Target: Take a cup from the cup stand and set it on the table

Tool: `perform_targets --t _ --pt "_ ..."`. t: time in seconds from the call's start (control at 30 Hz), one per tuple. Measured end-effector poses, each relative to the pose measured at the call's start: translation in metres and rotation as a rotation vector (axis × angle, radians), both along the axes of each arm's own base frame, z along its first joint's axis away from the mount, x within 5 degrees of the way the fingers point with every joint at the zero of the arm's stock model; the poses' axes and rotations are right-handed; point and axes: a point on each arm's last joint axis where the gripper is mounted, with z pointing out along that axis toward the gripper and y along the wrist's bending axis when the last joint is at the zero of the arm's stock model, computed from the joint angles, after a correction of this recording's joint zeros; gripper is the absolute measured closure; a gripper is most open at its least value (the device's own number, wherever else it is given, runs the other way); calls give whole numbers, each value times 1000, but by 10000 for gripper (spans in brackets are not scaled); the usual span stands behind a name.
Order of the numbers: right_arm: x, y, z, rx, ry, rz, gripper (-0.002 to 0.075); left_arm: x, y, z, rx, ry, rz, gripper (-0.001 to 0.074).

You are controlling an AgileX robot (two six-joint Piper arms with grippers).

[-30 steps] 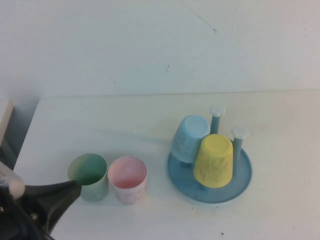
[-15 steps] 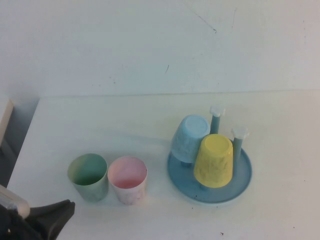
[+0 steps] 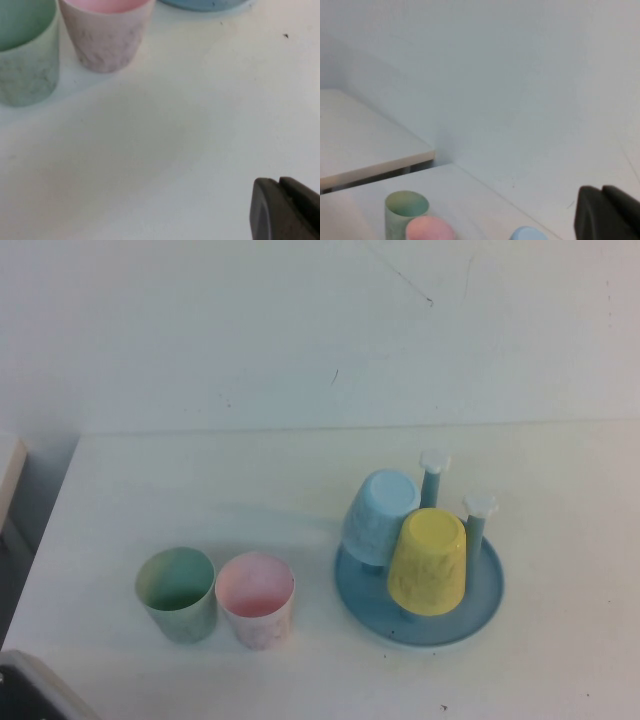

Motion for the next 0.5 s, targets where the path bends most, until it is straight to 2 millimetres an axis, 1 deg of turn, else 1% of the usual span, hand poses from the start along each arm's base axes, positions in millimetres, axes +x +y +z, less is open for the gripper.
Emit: perform_targets --t 0.1,0.23,0.3,0.4,0.5 --pt "-3 3 -3 -5 22 44 727 -5 -1 -3 13 48 -35 736" --pt "-1 1 -10 -46 88 15 727 -9 -1 -5 24 87 -65 736" --pt "0 -3 -11 -86 63 -41 727 -9 -1 -5 26 90 -67 736" --pt "-1 -12 -7 -157 -42 -187 727 -9 -1 -5 26 90 -67 736" --pt "-8 -21 -3 -219 -148 -326 727 -9 -1 -5 26 90 -67 736"
